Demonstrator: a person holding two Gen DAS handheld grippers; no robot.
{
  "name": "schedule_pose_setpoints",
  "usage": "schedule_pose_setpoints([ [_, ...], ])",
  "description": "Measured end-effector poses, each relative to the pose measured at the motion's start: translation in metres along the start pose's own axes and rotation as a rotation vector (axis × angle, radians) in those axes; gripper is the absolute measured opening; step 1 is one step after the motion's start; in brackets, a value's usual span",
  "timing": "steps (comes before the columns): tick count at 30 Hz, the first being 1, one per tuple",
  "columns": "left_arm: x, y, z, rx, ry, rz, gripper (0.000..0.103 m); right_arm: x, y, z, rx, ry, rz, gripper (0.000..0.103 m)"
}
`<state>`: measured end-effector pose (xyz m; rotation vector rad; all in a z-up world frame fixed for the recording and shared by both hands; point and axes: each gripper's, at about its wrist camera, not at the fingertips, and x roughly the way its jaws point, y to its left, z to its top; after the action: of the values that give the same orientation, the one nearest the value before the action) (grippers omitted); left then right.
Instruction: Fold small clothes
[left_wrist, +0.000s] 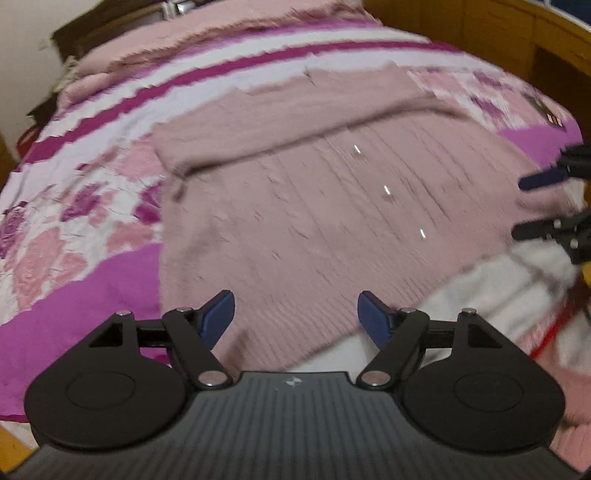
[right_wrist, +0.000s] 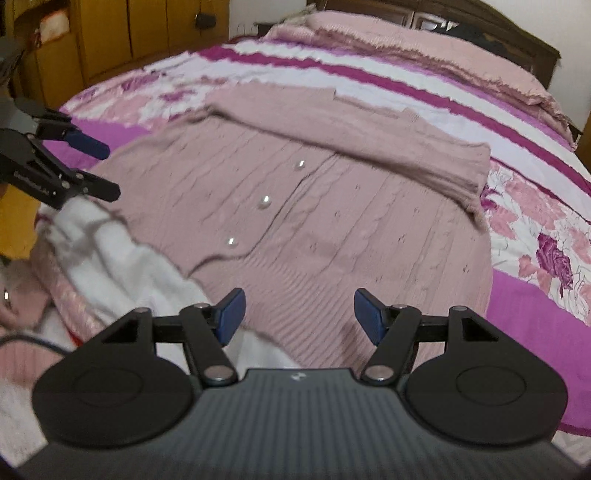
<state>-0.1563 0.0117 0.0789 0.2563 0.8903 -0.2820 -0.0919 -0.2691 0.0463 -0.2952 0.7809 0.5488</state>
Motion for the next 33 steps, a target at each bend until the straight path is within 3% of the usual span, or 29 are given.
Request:
schedule_pose_setpoints([
  [4,0.012,-0.012,-0.011,0.058,0.051,-0.017,0.079,0.009,0.003,-0.005,-0.02,0.076,-0.005,0.067],
  [8,0.021,-0.015,-0.009,0.091,0.034,0.012,0.079,0.013,0.002,-0.005,-0.017,0.058,-0.042,0.067],
  [14,0.052,-0.005,0.008,0.02,0.063,0.0,0.079,0.025,-0.004,-0.005,-0.023,0.058,-0.077,0.067],
  [21,0.052,-0.011,-0.002,0.067,0.038,0.04,0.08,0.012,-0.003,-0.016,-0.095,0.078,-0.078,0.067],
  [29,0.067,-0.018,-0.006,0.095,-0.009,0.115,0.079,0.037,-0.001,-0.014,-0.099,0.003,-0.226,0.066],
  [30,0.066,-0.019,-0.007,0.095,-0.021,0.124,0.075,0.036,0.0,-0.014,-0.107,-0.009,-0.224,0.058],
  [31,0.065,-0.02,-0.009,0.101,-0.033,0.128,0.062,0.034,0.001,-0.014,-0.113,-0.023,-0.22,0.049],
  [32,0.063,-0.021,-0.01,0.107,-0.046,0.134,0.055,0.032,0.001,-0.013,-0.111,-0.034,-0.217,0.032],
  [33,0.06,-0.022,-0.011,0.111,-0.061,0.135,0.04,0.029,-0.001,-0.012,-0.101,-0.045,-0.214,0.02],
])
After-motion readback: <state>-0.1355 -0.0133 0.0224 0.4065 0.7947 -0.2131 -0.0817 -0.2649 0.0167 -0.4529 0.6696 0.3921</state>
